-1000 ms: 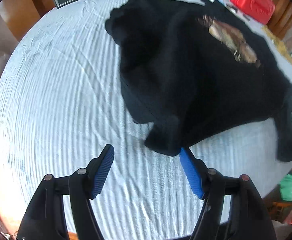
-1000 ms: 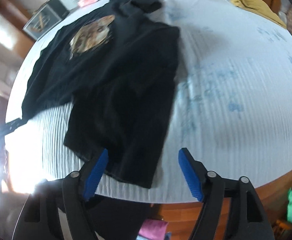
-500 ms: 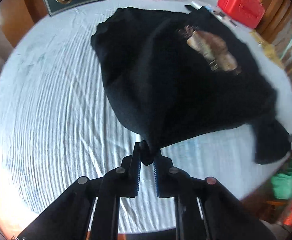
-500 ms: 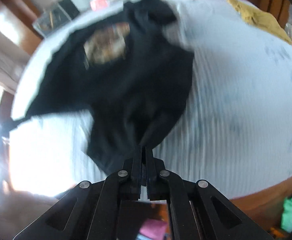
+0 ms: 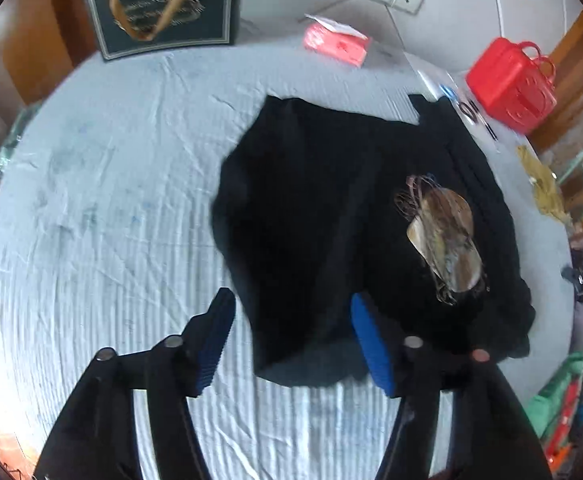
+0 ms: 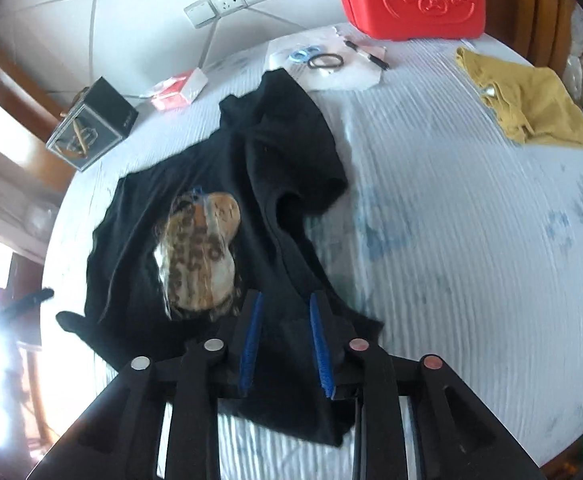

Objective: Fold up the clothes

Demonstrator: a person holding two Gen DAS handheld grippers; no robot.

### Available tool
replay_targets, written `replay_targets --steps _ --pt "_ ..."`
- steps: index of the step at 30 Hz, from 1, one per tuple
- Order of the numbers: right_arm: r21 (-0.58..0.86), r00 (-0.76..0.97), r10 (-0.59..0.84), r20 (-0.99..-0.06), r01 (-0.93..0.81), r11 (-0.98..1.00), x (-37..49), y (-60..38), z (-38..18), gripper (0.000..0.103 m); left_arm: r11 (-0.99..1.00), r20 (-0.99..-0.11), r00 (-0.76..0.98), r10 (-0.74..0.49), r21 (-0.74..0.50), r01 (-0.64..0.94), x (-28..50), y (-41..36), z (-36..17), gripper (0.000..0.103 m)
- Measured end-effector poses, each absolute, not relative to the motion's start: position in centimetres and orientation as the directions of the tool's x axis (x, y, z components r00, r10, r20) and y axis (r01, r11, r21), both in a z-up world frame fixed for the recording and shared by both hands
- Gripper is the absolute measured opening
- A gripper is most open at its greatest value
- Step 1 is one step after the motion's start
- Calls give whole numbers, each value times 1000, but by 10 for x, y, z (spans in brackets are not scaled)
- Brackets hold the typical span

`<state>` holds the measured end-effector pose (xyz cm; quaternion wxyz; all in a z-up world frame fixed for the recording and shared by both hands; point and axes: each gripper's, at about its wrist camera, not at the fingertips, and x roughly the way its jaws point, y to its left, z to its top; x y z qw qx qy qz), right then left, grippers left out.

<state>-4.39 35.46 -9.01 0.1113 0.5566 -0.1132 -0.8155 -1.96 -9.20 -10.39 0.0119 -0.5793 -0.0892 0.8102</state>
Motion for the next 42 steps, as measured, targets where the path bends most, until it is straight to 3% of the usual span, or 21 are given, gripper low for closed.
replay_targets --steps 3,6,10,22,23,25,30,32,34,38,42 --pt "302 -321 -303 -897 54 -952 -20 362 -105 38 -988 -932 -356 75 -118 100 -29 -97 -104 62" --pt "304 -277 -306 -911 49 -951 3 369 -123 41 -993 -933 -358 27 -65 95 -16 -93 -123 62" --pt "310 -282 -317 -905 73 -948 20 369 -134 54 -992 -936 -350 32 -72 102 6 -89 -137 62" --pt "270 -278 -312 -908 181 -946 -12 330 -160 56 -998 -950 -311 -18 -4 68 17 -49 -174 62" --pt "257 -273 -304 -913 194 -947 -12 327 -161 54 -999 -950 -311 -17 1 52 19 -42 -176 62" --pt "231 -262 -286 -921 222 -947 -13 320 -163 4 -1000 -951 -309 -27 24 13 25 -30 -181 62" --pt "208 -304 -273 -913 229 -951 -13 329 -141 4 -995 -945 -320 -68 86 -41 36 -19 -186 62" --pt "195 -344 -254 -904 196 -961 -20 342 -130 12 -997 -949 -311 -55 67 -28 35 -22 -188 62" --pt "184 -383 -234 -894 162 -969 -28 356 -118 35 -998 -954 -295 -45 53 -18 33 -24 -188 62" --pt "313 -355 -314 -880 64 -948 -25 388 -122 35 -999 -945 -325 -22 14 29 33 -36 -166 62" --pt "315 -273 -300 -914 -14 -949 -1 412 -149 35 -990 -924 -383 -11 -45 136 29 -66 -139 62"
